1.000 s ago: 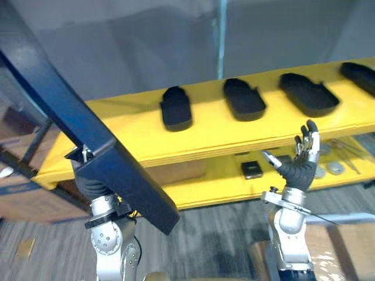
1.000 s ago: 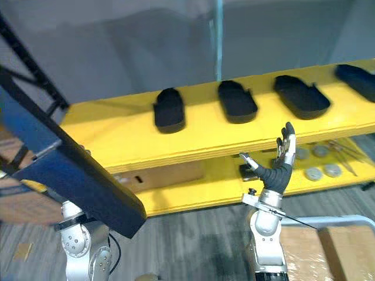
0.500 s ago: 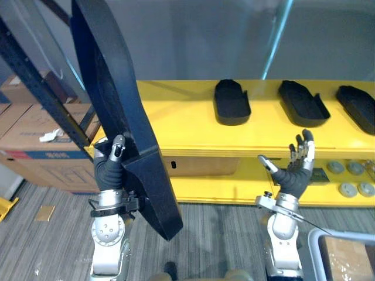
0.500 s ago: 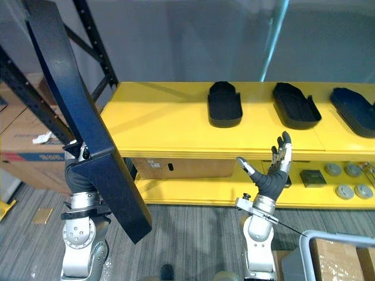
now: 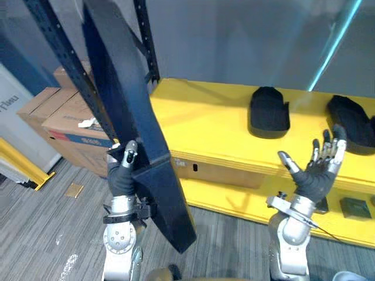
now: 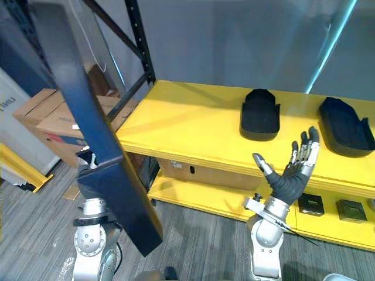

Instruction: Walk over and take plastic housings, then place them on the shelf

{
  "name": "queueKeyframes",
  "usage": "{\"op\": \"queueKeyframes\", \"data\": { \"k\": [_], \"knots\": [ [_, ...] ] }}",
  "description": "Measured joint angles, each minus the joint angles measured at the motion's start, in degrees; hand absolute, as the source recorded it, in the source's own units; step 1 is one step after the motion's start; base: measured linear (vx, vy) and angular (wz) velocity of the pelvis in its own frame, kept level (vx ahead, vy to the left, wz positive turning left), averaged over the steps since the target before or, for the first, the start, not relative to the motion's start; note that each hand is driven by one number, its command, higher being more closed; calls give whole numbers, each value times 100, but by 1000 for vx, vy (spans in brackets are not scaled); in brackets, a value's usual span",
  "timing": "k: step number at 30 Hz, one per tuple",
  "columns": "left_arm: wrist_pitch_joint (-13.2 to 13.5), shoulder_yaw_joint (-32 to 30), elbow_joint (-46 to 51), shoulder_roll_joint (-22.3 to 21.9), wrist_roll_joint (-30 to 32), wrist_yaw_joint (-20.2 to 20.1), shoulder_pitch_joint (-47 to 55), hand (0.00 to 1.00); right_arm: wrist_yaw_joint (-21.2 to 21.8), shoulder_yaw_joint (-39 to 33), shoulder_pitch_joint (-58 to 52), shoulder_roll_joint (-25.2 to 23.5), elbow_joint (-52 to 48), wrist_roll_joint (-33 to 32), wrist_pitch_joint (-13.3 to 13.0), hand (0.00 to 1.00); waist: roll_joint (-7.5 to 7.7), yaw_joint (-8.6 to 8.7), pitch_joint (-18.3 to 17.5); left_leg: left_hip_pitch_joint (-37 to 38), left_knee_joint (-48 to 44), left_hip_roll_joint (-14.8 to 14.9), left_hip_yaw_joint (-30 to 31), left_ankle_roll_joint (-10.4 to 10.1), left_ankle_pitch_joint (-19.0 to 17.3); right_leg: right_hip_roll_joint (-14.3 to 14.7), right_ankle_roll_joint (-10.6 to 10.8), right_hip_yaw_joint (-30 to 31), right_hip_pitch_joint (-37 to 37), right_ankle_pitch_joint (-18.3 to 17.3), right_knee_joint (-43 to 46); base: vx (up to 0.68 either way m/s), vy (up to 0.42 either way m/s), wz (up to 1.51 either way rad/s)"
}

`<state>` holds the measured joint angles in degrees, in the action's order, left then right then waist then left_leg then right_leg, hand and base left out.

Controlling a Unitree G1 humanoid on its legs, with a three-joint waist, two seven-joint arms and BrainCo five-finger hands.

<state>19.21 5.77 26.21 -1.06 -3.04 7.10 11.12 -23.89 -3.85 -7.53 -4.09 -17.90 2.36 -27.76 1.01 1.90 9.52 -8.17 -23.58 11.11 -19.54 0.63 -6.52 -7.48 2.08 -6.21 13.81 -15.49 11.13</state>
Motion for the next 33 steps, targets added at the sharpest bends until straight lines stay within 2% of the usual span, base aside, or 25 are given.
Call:
{"op": "queueKeyframes", "data": {
  "k": [2, 3, 4, 5, 6, 7, 8, 9, 10, 11, 12, 13, 14, 16, 17, 18, 20, 23, 24, 25, 27, 28, 31, 32, 33],
  "knots": [
    [0, 17, -28, -43, 149, 60, 35, 100, -7, 39, 3, 16, 0, -51, -6, 0, -31, -21, -24, 80, 136, 368, 24, -283, 180, -162, 27, 50, 58, -16, 116, 57, 265, -36],
    [47, 8, -23, -96, 192, 115, 25, 100, -9, 76, 28, 62, -1, -123, -22, 0, -92, -107, -59, 328, 420, 610, 10, -442, 370, -374, 176, 260, 23, -104, 264, 65, 352, -67],
    [88, -3, -20, -122, 197, 143, 27, 100, -17, 74, 37, 80, -1, -137, -32, 0, -136, -120, -83, 445, 529, 662, 21, -421, 459, -464, 285, 341, 17, -168, 297, 105, 400, -84],
    [144, -17, -28, -195, 200, 174, 27, 100, -65, 56, 39, 153, -6, -143, -80, 0, -270, -107, -162, 626, 581, 712, 65, -644, 416, -607, 593, 468, 12, -332, 361, 138, 444, -54],
    [157, -57, -71, -167, 208, 195, 5, 100, -117, 59, 18, 141, 84, -146, -68, 0, -203, -54, -182, 683, 361, 513, -9, -1141, -8, -918, 719, 579, 40, -353, 440, 139, 460, -44],
    [149, -77, -84, -128, 253, 207, 18, 100, -135, 59, -34, 94, 98, -143, -45, 0, -128, -46, -178, 686, 254, 399, -50, -1014, -152, -1042, 750, 618, 17, -234, 481, 106, 484, -19],
    [149, -144, -88, -62, 433, 238, 6, 100, -224, 55, -92, -1, 97, -143, -45, 0, -118, -7, -192, 660, 95, 295, -91, -932, -353, -1172, 735, 619, 9, 59, 516, 67, 539, -6],
    [153, -223, -88, 12, 531, 220, -2, 100, -282, 58, -93, -5, 91, -161, -47, 0, -15, 36, -261, 616, 93, 178, -132, -832, -464, -1277, 745, 617, -117, 354, 570, 66, 510, 3],
    [157, -236, -88, 60, 534, 182, -21, 100, -291, 59, -82, -8, 85, -161, -49, 0, 45, 43, -303, 603, 120, 125, -149, -796, -484, -1321, 725, 615, -200, 493, 628, 73, 439, 5],
    [156, -321, -101, 122, 542, 107, -74, 100, -311, 52, -81, -13, 85, -160, -44, 0, 98, 53, -309, 616, 177, 63, -155, -756, -505, -1348, 721, 613, -360, 786, 824, 61, 240, 5],
    [154, -355, -113, 156, 545, 76, -96, 100, -341, 52, -87, -16, 89, -145, -15, 0, 97, 65, -310, 645, 237, 39, -150, -736, -496, -1350, 712, 618, -469, 911, 992, 85, 232, 10],
    [150, -401, -205, 232, 544, 59, -155, 100, -370, 42, -91, -10, 98, -126, 103, 0, 109, 103, -316, 800, 430, 34, -145, -666, -448, -1303, 758, 653, -589, 777, 1187, 91, 141, 20],
    [129, -464, -328, 301, 542, 47, -215, 100, -366, 47, -95, -10, 108, -85, 160, 0, 89, 192, -326, 977, 669, 49, -139, -655, -357, -1113, 758, 634, -621, 586, 1132, 85, 100, 20],
    [59, -517, -395, 318, 537, 10, -277, 100, -328, 39, -101, -13, 106, 64, 158, 0, 57, 223, -345, 1134, 961, 73, -187, -700, -231, -843, 698, 525, -849, 582, 831, 49, 12, 4],
    [-7, -529, -396, 325, 541, -23, -335, 100, -264, 44, -112, -29, 106, 93, 164, 0, 79, 219, -366, 1162, 1011, 75, -254, -745, -200, -769, 652, 324, -1020, 941, 429, 51, -46, -18],
    [-46, -554, -405, 325, 543, -56, -357, 100, -226, 47, -115, -50, 108, 115, 180, 0, 110, 201, -374, 1186, 1012, 71, -323, -769, -189, -745, 707, 212, -1123, 1077, 300, 84, -108, -31],
    [-287, -576, -453, 272, 577, -61, -293, 100, -86, 23, -218, -44, 96, 189, 199, 0, -89, 203, -559, 1258, 1182, 267, -529, -951, -98, -538, 730, 141, -1016, 1104, -133, 113, -126, -45],
    [-406, -511, -454, 94, 595, -53, -238, 100, 241, -82, -381, 6, 36, 61, 208, 0, -318, 218, -544, 1439, 1318, 568, -671, -1102, -25, -222, 732, 135, -905, 1101, -317, 87, -153, -30],
    [-441, -451, -453, -37, 596, -44, -199, 100, 353, -181, -429, 29, 7, 32, 227, 0, -377, 217, -547, 1497, 1200, 699, -694, -1107, -29, -116, 634, 139, -855, 996, -275, 89, -145, -17],
    [-449, -446, -457, -69, 611, -37, -199, 100, 412, -220, -427, 43, 3, 11, 239, 0, -381, 224, -513, 1481, 1022, 750, -694, -1098, -27, -86, 601, 142, -837, 932, -207, 39, -138, -8],
    [-479, -462, -521, -46, 815, 118, -208, 100, 572, -294, -459, 112, 2, -182, 265, 0, -224, 320, -318, 1154, 21, 915, -400, -668, -5, -77, 514, 142, -774, 628, 120, -45, -147, 6],
    [-485, -468, -569, -41, 820, 126, -205, 100, 617, -330, -467, 134, -3, -242, 269, 0, -213, 340, -316, 1088, -96, 927, -316, -630, 17, -62, 501, 142, -771, 599, 154, -31, -134, 3],
    [-483, -589, -659, 8, 851, 146, -202, 100, 645, -391, -428, 233, -116, -290, 268, 0, -290, 335, -320, 1117, 266, 706, -83, -606, 1, -64, 414, 447, -943, 553, 103, 11, -10, -29],
    [-474, -631, -642, 62, 866, 179, -206, 100, 630, -393, -343, 289, -166, -266, 266, 0, -327, 308, -349, 1244, 850, 397, 247, -503, -119, -114, 460, 666, -1210, 582, 161, 19, 114, -75],
    [-483, -688, -628, 70, 871, 192, -242, 100, 622, -394, -220, 353, -199, -254, 267, 0, -392, 286, -345, 1475, 1441, 201, 466, -503, -130, -118, 576, 894, -1510, 648, 276, 33, 131, -81]
  ]
}}
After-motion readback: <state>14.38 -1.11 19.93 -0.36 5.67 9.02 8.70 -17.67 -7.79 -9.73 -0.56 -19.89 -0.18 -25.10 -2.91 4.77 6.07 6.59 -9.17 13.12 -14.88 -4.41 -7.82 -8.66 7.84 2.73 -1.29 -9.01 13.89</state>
